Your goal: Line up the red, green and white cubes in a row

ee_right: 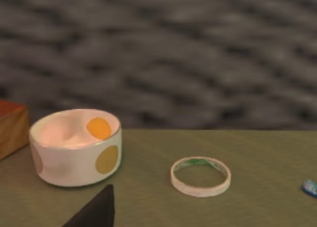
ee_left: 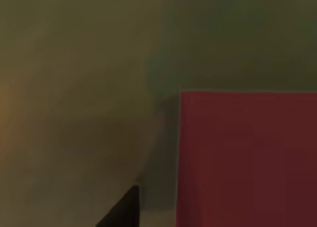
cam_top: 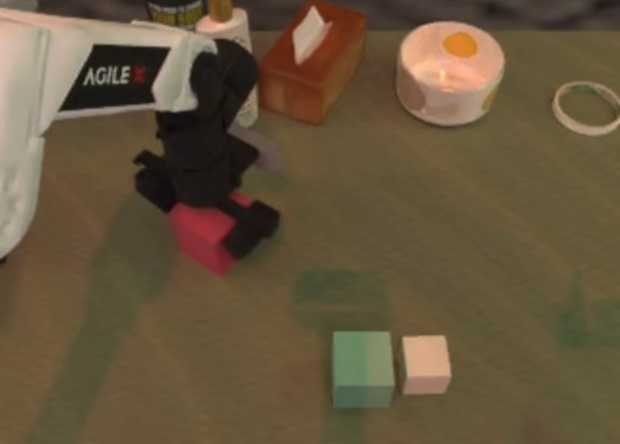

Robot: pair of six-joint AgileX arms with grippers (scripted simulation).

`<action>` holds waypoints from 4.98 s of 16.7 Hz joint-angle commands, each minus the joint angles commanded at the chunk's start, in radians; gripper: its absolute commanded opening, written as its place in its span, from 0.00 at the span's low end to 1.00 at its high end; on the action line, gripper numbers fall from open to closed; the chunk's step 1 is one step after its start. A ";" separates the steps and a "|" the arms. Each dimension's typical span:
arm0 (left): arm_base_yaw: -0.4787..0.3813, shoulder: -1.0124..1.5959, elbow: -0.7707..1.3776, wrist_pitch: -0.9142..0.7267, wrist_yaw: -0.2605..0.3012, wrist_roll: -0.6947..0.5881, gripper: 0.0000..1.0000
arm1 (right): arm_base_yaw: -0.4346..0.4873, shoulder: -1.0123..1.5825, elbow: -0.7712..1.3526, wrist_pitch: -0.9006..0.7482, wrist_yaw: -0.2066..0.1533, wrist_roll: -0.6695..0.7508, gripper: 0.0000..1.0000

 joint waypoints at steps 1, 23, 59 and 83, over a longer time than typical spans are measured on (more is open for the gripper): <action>0.000 0.000 0.000 0.000 0.000 0.000 0.55 | 0.000 0.000 0.000 0.000 0.000 0.000 1.00; 0.013 -0.064 0.094 -0.162 0.001 -0.001 0.00 | 0.000 0.000 0.000 0.000 0.000 0.000 1.00; -0.314 -0.506 -0.508 0.007 -0.009 -0.951 0.00 | 0.000 0.000 0.000 0.000 0.000 0.000 1.00; -0.315 -0.433 -0.596 0.167 -0.008 -0.950 1.00 | 0.000 0.000 0.000 0.000 0.000 0.000 1.00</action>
